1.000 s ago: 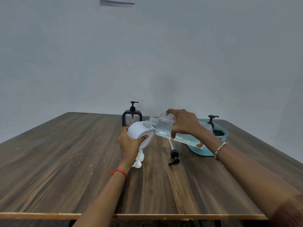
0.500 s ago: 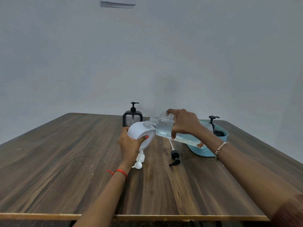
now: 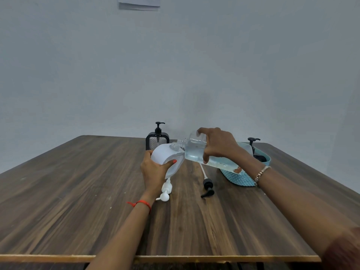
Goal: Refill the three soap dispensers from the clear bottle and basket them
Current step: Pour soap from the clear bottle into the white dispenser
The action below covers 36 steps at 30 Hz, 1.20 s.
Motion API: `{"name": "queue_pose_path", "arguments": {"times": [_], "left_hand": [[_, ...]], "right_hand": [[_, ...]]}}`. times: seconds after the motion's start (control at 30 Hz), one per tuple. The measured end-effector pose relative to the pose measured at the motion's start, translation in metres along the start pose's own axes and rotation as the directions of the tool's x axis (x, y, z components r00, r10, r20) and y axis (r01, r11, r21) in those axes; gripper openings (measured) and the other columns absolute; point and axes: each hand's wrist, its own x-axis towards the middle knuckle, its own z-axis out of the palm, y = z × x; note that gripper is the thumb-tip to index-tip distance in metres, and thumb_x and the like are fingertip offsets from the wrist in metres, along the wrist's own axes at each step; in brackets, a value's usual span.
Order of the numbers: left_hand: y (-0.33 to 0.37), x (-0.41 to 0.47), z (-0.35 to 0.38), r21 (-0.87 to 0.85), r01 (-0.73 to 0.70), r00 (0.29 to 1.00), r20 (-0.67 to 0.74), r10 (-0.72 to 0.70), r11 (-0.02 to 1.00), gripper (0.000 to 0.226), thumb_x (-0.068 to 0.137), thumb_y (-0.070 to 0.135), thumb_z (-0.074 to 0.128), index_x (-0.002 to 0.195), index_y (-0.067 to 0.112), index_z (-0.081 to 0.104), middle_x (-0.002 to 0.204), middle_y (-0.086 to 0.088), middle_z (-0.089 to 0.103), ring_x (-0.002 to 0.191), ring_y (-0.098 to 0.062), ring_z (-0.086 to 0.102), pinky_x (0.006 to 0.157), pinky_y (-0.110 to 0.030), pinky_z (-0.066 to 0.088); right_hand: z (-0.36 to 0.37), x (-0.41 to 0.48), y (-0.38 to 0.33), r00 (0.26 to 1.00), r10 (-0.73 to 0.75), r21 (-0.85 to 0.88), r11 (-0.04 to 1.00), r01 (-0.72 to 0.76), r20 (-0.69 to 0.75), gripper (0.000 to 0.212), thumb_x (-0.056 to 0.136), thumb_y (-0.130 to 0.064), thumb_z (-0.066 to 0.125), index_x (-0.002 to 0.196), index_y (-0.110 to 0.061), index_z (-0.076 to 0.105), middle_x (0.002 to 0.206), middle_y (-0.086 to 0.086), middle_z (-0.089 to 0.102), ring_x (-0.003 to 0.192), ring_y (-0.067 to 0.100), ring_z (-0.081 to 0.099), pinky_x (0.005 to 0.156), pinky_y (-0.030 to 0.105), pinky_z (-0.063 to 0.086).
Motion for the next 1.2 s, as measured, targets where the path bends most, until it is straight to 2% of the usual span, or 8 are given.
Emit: {"name": "queue_pose_path", "arguments": {"times": [0.57, 0.83, 0.93, 1.07, 1.2], "left_hand": [[-0.0003, -0.0016, 0.0005, -0.005, 0.013, 1.0, 0.008, -0.013, 1.0, 0.053, 0.06, 0.022, 0.087, 0.099, 0.011, 0.054, 0.092, 0.002, 0.058, 0.082, -0.014, 0.053, 0.058, -0.01, 0.036], [0.0001, -0.0038, -0.0011, -0.017, 0.008, 1.0, 0.012, -0.008, 1.0, 0.05, 0.06, 0.02, 0.087, 0.096, 0.015, 0.052, 0.085, 0.009, 0.055, 0.074, 0.0, 0.052, 0.056, -0.002, 0.039], [0.0001, -0.0038, -0.0013, -0.022, 0.009, 1.0, 0.009, -0.008, 1.0, 0.05, 0.06, 0.019, 0.087, 0.096, 0.015, 0.052, 0.083, 0.011, 0.054, 0.075, 0.005, 0.051, 0.057, -0.003, 0.04], [-0.0017, -0.0039, -0.0019, -0.009, 0.001, 1.0, 0.011, -0.001, 1.0, 0.051, 0.061, 0.021, 0.087, 0.097, 0.017, 0.051, 0.087, 0.009, 0.054, 0.076, -0.001, 0.051, 0.057, -0.01, 0.039], [-0.0018, -0.0044, -0.0024, -0.009, -0.005, 1.0, 0.008, 0.005, 1.0, 0.051, 0.061, 0.02, 0.087, 0.099, 0.013, 0.053, 0.087, 0.008, 0.055, 0.076, -0.005, 0.052, 0.057, -0.007, 0.041]], "right_hand": [[-0.0013, -0.0008, 0.0008, 1.0, 0.011, 0.001, 1.0, -0.011, 0.006, 0.078, 0.05, -0.023, 0.084, 0.12, -0.023, 0.05, 0.077, -0.005, 0.052, 0.075, 0.018, 0.052, 0.051, 0.018, 0.028], [-0.0008, -0.0011, 0.0004, 1.0, 0.005, 0.0, 1.0, -0.005, 0.012, 0.077, 0.051, -0.024, 0.084, 0.12, -0.022, 0.05, 0.08, -0.004, 0.054, 0.076, 0.018, 0.052, 0.052, 0.019, 0.03], [-0.001, -0.0014, -0.0002, 1.0, 0.006, -0.004, 1.0, -0.006, 0.017, 0.077, 0.051, -0.023, 0.084, 0.12, -0.022, 0.05, 0.079, -0.004, 0.053, 0.076, 0.018, 0.052, 0.051, 0.018, 0.029], [-0.0003, -0.0011, -0.0009, 1.0, 0.012, -0.007, 1.0, -0.012, 0.02, 0.079, 0.05, -0.024, 0.085, 0.121, -0.023, 0.049, 0.08, -0.004, 0.052, 0.077, 0.019, 0.053, 0.051, 0.019, 0.03], [-0.0001, -0.001, -0.0016, 1.0, 0.01, -0.005, 1.0, -0.01, 0.021, 0.078, 0.051, -0.025, 0.084, 0.121, -0.023, 0.049, 0.083, -0.003, 0.052, 0.077, 0.018, 0.052, 0.052, 0.019, 0.03]]}}
